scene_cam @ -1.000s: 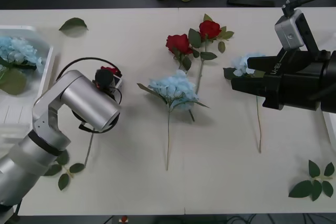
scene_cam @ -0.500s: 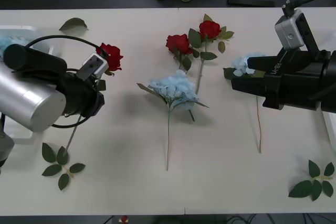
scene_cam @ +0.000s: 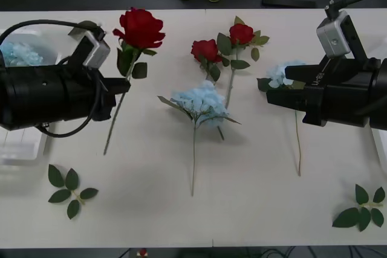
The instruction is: Place the red flowers into the right box and the blue flowers into the left box. If a person shows an open palm, hand one flower to the person first, then continue sorting.
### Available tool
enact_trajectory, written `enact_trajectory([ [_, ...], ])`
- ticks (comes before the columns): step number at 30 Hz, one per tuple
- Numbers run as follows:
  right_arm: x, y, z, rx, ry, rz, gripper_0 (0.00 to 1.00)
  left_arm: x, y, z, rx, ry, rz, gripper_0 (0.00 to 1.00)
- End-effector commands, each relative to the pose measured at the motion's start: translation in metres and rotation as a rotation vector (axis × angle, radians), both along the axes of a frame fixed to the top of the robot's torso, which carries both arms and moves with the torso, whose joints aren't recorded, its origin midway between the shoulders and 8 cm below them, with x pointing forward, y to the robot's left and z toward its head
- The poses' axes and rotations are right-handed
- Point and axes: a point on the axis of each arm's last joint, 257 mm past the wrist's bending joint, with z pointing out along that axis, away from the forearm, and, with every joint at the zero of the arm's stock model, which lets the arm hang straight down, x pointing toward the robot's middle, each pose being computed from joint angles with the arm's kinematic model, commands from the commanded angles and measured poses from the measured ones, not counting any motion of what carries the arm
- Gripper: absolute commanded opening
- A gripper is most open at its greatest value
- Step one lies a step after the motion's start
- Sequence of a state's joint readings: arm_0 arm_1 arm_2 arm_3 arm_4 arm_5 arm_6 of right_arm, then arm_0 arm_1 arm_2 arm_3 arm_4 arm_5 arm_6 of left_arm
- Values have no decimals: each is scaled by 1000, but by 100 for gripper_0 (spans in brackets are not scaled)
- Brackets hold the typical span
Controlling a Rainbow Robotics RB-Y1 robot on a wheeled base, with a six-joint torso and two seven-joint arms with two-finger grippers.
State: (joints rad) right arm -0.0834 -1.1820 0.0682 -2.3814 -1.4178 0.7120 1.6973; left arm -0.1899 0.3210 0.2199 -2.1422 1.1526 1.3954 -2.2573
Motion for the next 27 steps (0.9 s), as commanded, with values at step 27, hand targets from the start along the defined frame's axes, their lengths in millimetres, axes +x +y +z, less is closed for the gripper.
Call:
enact_trajectory([
  [27, -14, 47, -30, 282, 25, 11, 88, -29, -130, 152, -593, -186, -306, 0],
])
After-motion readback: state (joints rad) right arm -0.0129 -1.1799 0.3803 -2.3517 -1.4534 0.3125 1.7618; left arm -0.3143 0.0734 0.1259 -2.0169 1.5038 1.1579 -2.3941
